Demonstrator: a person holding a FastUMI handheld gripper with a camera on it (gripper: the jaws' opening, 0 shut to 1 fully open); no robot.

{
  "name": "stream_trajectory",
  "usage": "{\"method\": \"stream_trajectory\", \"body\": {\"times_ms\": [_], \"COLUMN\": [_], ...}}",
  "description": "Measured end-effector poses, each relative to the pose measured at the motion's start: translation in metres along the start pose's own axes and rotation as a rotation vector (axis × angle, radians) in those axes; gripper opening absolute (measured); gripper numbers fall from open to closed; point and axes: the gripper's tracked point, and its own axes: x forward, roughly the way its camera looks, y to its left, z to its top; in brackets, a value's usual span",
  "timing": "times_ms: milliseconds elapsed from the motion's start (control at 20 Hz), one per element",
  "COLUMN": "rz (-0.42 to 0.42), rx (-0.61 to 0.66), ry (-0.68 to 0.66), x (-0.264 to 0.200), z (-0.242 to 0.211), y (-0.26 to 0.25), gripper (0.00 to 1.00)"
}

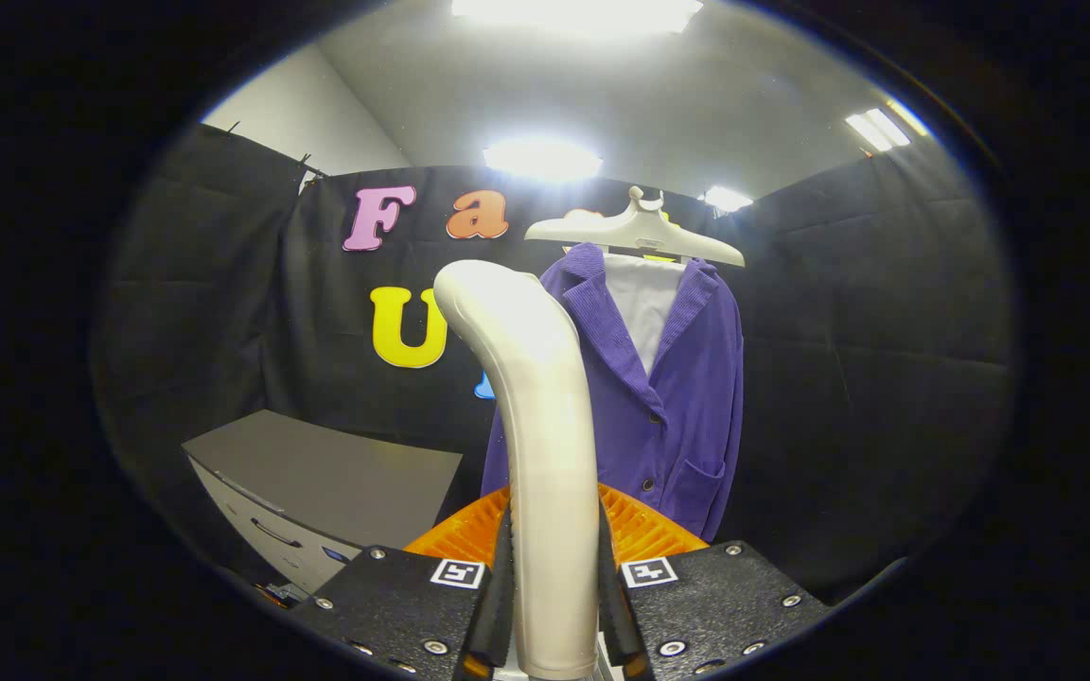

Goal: Iron the clothes twice with a garment steamer, once on the left side and once on the right side.

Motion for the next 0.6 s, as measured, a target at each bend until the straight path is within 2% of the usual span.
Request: {"method": "stream_trajectory", "body": {"times_ms": [600], "rz": [-0.147], "rx": [0.019], "ry": [0.005], "x": [0.094], "z": [0.001], "y": [-0.001], "gripper": [0.38]}}
